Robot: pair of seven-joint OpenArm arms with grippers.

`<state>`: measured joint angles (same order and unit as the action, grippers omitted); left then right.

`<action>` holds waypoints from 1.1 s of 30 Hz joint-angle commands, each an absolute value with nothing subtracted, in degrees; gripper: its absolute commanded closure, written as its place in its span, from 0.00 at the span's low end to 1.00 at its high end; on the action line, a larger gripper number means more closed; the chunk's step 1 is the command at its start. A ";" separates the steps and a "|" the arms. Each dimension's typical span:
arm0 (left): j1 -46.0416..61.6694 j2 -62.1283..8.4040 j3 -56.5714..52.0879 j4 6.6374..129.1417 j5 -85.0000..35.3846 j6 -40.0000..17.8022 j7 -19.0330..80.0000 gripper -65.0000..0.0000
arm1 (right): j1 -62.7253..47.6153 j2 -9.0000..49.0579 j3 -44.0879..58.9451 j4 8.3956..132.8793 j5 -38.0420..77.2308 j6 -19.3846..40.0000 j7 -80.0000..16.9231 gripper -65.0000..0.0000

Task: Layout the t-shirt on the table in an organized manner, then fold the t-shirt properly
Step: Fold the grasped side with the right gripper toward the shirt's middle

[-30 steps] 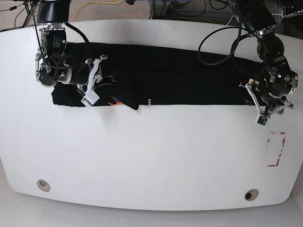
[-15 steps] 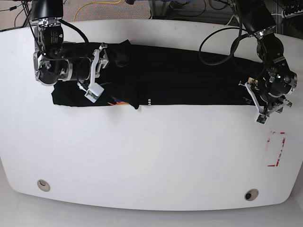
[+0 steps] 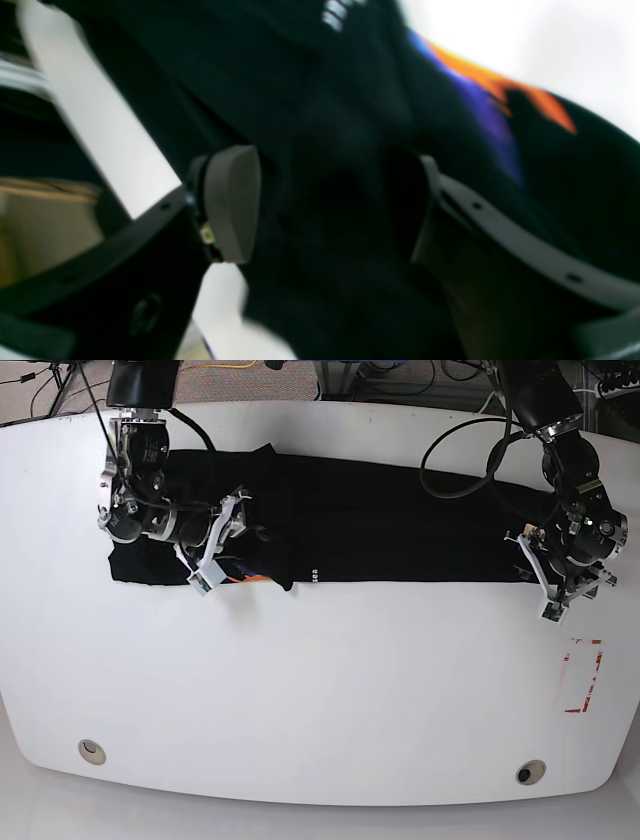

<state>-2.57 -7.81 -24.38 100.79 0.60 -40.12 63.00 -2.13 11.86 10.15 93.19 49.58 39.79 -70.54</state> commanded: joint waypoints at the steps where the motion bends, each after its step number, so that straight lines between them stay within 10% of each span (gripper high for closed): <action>1: -3.47 -8.31 -24.48 101.67 0.40 -40.00 61.93 0.43 | -0.31 11.74 10.59 90.68 49.54 40.00 -70.11 0.42; 33: -3.47 -8.22 -24.48 101.67 0.40 -40.00 61.93 0.43 | 0.57 4.70 -3.82 98.24 49.10 40.00 -70.46 0.43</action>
<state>-2.59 -7.70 -24.36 100.75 0.62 -40.12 63.00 -0.91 3.66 -4.91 96.01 48.05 39.86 -71.16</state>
